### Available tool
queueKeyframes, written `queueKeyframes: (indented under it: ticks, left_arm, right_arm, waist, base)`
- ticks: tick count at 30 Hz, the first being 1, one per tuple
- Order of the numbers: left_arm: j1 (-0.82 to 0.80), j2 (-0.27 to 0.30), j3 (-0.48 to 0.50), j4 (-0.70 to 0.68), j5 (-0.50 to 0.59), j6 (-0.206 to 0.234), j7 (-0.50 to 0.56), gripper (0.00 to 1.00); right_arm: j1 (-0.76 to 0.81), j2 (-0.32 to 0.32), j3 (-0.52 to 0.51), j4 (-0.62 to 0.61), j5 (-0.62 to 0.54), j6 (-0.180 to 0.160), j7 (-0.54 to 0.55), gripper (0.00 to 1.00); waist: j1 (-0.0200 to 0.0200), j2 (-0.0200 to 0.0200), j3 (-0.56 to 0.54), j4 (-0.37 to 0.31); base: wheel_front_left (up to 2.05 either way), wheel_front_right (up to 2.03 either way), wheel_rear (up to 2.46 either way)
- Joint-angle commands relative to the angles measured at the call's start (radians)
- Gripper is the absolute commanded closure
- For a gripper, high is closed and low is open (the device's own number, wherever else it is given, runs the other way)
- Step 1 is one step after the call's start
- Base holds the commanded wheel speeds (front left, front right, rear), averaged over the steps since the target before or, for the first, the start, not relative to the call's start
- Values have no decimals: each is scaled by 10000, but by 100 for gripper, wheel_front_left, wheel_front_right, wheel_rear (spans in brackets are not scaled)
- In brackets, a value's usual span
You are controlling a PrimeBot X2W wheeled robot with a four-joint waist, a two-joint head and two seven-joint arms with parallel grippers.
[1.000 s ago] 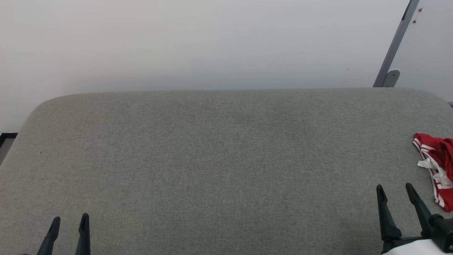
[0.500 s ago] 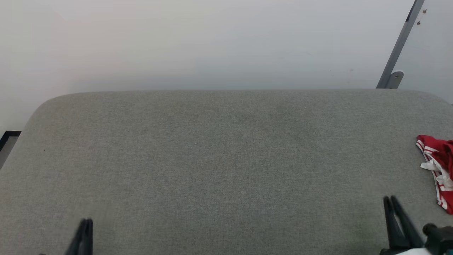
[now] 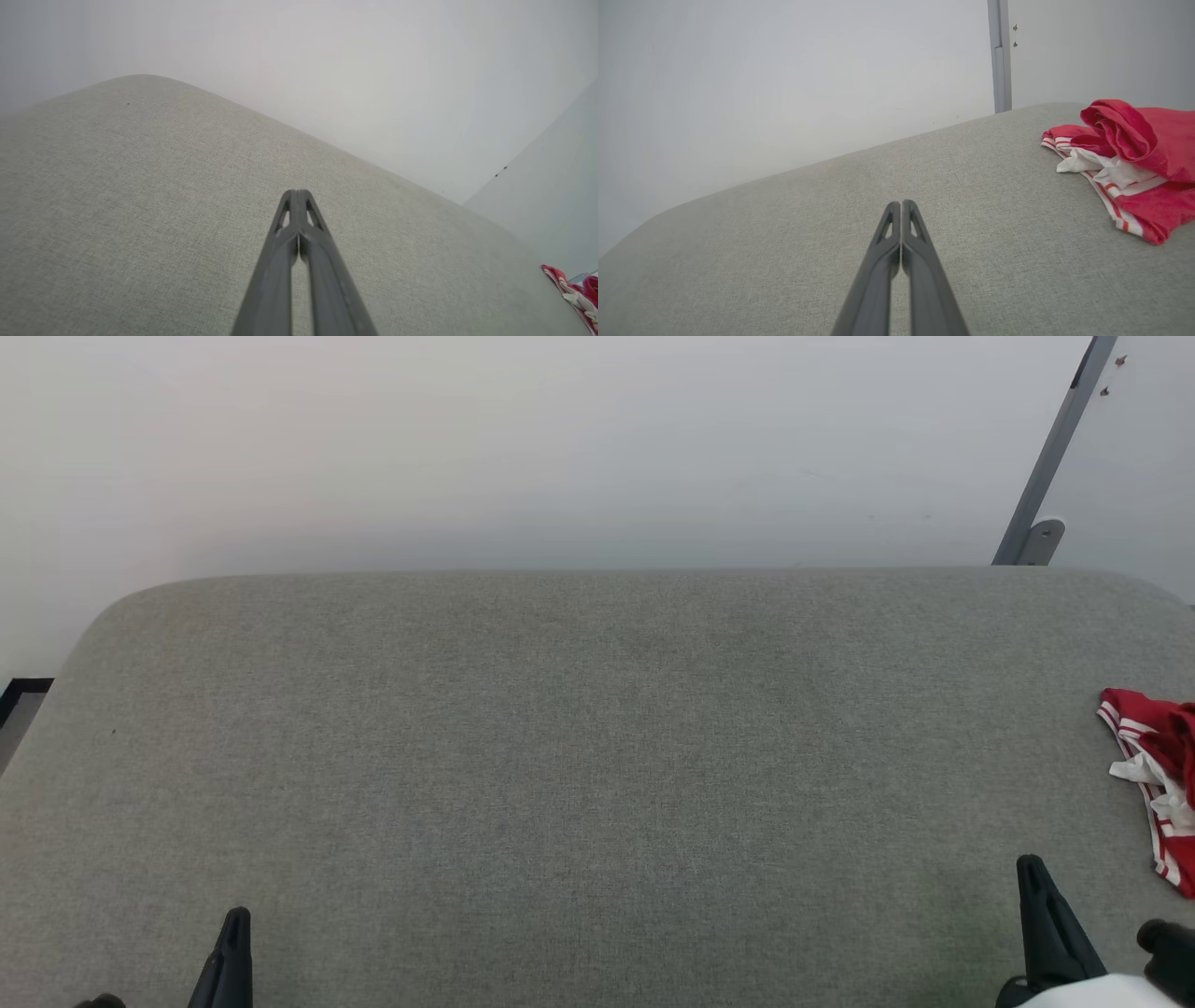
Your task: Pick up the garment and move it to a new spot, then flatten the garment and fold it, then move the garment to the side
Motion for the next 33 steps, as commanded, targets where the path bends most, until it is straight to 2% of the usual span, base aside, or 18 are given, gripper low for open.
queueKeyframes:
  ticks: [1,15,33]
  left_arm:
    - [-311,49,97,-69,-362,-2,92,100]
    - [-968,-295,239,268,-2289,-12,688,100]
    - [-1583,-644,390,567,-4113,-20,1277,100]
  right_arm:
    - [-324,-15,-27,-135,436,0,105,100]
    - [-749,140,-56,-16,2818,0,720,100]
    - [-1159,296,-94,108,5081,-1,1322,100]
  waist:
    - [0,0,6,-2]
    - [0,0,73,-24]
    - [0,0,150,-49]
  base:
    - [0,0,0]
    - [0,0,0]
    - [0,0,0]
